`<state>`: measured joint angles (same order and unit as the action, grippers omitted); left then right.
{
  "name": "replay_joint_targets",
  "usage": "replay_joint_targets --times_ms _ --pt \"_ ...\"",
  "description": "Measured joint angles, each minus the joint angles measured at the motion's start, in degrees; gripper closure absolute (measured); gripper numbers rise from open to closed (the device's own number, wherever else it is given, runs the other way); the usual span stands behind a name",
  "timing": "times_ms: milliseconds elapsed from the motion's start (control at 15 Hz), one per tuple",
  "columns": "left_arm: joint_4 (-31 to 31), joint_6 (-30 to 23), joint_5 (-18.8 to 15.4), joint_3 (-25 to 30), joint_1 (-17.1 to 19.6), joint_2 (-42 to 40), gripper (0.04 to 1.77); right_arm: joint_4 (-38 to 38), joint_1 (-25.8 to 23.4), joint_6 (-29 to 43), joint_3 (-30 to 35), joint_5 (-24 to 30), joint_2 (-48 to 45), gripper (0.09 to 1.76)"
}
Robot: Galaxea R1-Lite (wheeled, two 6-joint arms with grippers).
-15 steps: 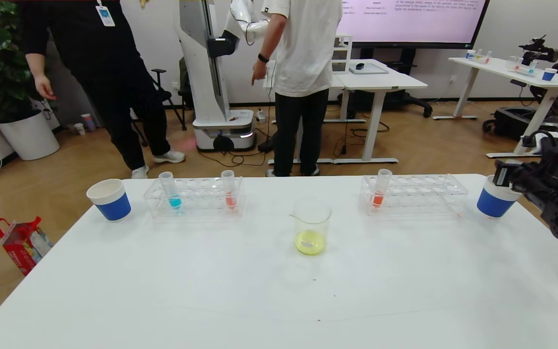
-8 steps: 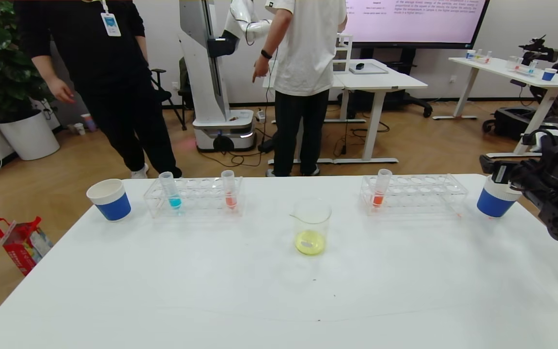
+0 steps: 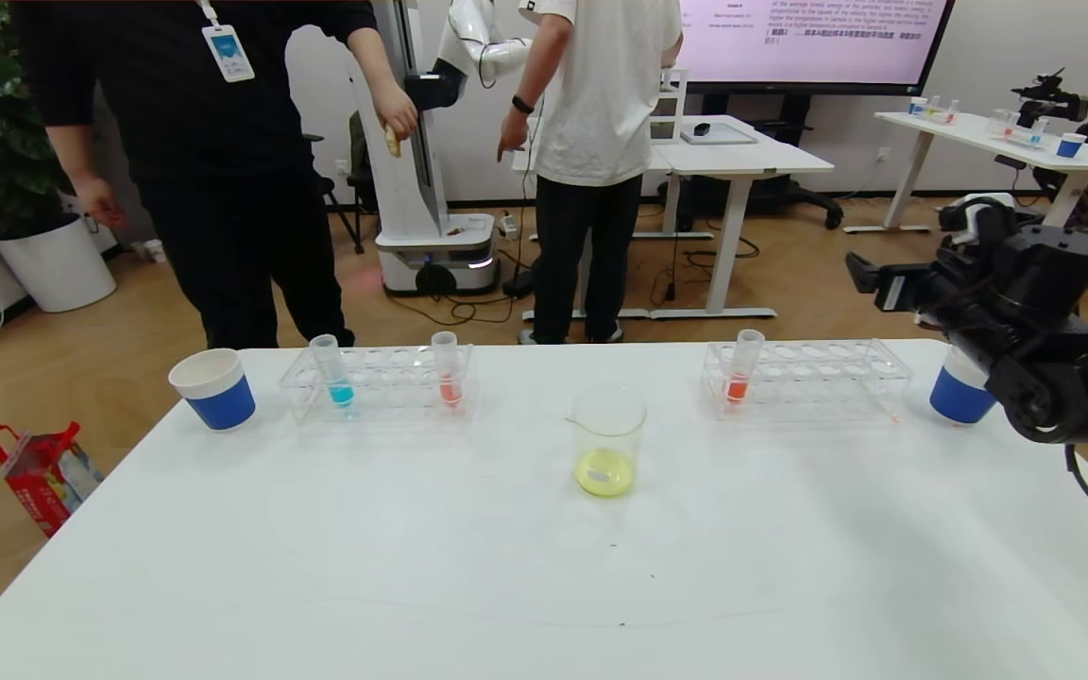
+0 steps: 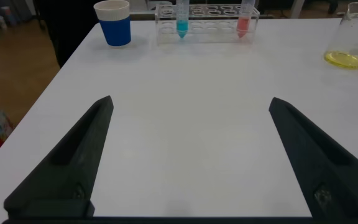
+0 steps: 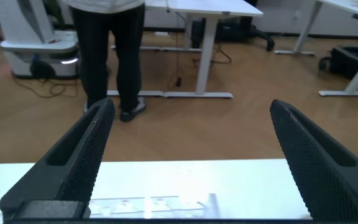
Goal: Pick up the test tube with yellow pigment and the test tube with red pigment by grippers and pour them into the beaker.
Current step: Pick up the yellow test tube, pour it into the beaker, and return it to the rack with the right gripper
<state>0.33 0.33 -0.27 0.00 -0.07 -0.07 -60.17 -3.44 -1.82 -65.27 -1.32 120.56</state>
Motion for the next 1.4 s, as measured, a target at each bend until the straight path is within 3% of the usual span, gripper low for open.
replay_joint_targets --times_ms 267,733,1400 --pt "0.00 0.02 0.00 0.00 -0.02 0.00 0.06 0.41 8.29 -0.11 1.55 -2.49 -4.11 0.11" --pt "0.02 0.02 0.00 0.00 -0.02 0.00 0.06 0.94 11.12 -0.60 8.27 -2.62 -19.88 0.11" --pt "0.02 0.00 0.00 0.00 -0.02 0.00 0.06 1.66 10.37 -4.57 33.74 -3.56 -59.43 0.11"
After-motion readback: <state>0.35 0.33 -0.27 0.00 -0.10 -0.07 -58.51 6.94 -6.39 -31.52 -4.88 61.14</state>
